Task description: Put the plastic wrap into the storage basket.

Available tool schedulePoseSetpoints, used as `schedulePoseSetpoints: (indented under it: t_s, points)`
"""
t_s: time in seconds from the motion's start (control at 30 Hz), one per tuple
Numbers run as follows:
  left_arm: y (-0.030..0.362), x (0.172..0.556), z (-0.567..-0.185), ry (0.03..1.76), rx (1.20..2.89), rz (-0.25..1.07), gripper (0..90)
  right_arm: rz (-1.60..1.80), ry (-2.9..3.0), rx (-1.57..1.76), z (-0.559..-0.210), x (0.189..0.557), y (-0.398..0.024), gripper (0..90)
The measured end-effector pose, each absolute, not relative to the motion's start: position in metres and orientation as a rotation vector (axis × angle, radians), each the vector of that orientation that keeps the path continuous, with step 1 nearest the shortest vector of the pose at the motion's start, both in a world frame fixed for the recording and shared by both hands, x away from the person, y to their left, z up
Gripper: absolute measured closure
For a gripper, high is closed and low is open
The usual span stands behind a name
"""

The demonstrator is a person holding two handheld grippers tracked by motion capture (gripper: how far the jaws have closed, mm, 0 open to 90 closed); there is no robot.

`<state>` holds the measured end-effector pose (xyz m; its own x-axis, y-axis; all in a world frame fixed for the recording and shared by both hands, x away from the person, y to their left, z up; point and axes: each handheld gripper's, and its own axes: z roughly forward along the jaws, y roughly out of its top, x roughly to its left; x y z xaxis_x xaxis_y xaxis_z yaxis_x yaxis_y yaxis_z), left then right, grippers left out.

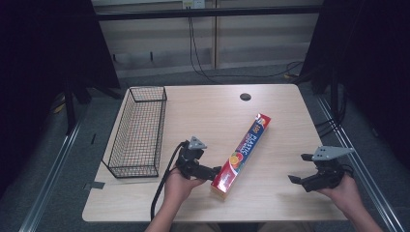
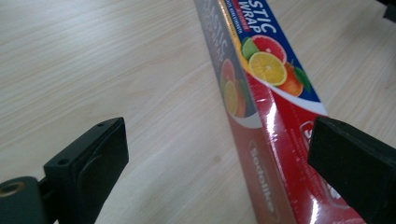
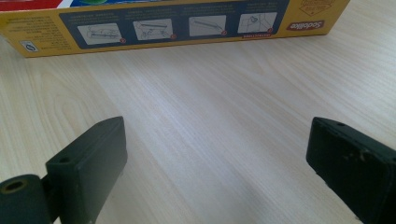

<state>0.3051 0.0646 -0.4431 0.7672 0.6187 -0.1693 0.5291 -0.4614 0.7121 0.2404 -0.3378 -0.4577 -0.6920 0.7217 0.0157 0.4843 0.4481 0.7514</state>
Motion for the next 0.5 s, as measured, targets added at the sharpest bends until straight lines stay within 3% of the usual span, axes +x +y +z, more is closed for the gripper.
schedulePoseSetpoints:
  t_s: [0.5]
  points:
    - [0.013, 0.318, -0.437, 0.839, 2.222, 0.070, 6.8, 1.104, 2.400, 1.046, -0.459, 0.239, -0.339, 7.2]
